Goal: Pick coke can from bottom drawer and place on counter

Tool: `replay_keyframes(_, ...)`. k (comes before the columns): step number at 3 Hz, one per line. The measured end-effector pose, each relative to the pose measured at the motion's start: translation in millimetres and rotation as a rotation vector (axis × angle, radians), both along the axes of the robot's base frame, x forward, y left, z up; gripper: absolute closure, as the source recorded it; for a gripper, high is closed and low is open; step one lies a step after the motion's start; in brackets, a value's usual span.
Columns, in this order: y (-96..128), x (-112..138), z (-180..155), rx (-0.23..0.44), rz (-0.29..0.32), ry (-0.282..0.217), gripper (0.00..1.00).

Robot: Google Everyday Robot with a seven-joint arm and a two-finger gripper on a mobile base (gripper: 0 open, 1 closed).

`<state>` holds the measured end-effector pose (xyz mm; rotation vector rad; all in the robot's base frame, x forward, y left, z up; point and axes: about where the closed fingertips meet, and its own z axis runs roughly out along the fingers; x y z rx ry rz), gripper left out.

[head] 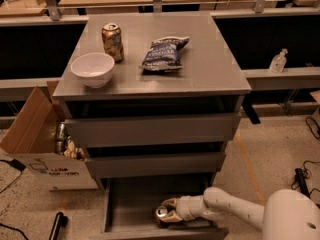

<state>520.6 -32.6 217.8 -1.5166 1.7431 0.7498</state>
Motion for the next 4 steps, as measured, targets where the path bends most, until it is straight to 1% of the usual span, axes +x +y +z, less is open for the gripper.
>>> replay_keyframes(1,2.2,0.5,-2.4,-0.015,0.0,-0.001,0.77)
replay_keyframes(3,2.2,0.5,-0.7,-0.015,0.0,-0.001,0.33)
replay_keyframes(4,5.9,2.4,-4.9,-0.01,0.001,0.018,0.2)
